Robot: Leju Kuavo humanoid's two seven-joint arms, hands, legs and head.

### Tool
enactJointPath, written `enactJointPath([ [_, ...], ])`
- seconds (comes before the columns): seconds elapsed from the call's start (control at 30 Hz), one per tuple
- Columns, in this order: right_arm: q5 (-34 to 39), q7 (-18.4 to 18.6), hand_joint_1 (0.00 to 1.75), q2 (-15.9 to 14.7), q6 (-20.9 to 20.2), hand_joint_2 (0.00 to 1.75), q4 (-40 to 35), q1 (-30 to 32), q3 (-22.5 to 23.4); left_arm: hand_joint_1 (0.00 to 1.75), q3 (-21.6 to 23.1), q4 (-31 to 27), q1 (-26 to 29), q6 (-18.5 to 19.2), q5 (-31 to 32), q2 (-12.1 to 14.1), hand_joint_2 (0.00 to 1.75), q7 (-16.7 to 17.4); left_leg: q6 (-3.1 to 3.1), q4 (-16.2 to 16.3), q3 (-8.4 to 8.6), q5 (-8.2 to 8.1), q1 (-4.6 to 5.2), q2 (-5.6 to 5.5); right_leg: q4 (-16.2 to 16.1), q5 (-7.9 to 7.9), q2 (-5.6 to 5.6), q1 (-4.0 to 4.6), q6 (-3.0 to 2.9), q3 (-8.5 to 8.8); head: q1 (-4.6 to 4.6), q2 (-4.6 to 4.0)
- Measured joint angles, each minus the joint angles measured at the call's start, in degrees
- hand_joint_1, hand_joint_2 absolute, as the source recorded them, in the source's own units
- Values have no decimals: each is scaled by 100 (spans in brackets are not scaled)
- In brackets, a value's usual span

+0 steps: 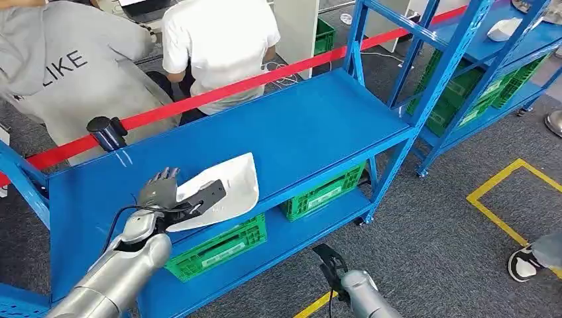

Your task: Take the parts from the cabinet and place them on the table.

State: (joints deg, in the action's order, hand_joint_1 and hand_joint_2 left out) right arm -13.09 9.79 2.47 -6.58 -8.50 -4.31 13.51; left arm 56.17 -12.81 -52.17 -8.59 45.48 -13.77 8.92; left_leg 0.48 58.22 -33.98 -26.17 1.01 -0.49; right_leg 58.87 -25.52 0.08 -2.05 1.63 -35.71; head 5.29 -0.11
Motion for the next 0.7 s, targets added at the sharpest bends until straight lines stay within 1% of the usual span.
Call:
enactJointPath([
  [0.17,-28,0,0,0,-2,0,0,-2,0,0,0,2,7,142,-2,-4,0,13,0,0,-1,0,0,0,0,0,0,-1,0,1,0,0],
  [0.27,-44,0,0,0,-2,0,0,-4,0,0,-11,2,15,157,-59,-4,0,-72,1,1,-3,0,1,0,0,0,-1,-3,1,1,0,0],
  [0.37,-44,0,0,0,0,0,0,-4,0,0,-26,2,16,164,-52,-4,0,-68,1,2,-3,0,3,-1,-1,1,-1,-4,1,2,2,0],
  [0.53,-63,0,0,0,-2,0,0,-3,0,0,-26,15,16,205,136,4,0,81,1,1,-2,0,4,-1,-2,0,-1,-5,1,1,0,0],
  [0.7,-81,0,0,0,-70,0,0,-3,0,0,-22,50,24,345,306,63,0,234,-1,-5,1,1,3,0,-1,0,-1,-3,0,0,0,0],
])
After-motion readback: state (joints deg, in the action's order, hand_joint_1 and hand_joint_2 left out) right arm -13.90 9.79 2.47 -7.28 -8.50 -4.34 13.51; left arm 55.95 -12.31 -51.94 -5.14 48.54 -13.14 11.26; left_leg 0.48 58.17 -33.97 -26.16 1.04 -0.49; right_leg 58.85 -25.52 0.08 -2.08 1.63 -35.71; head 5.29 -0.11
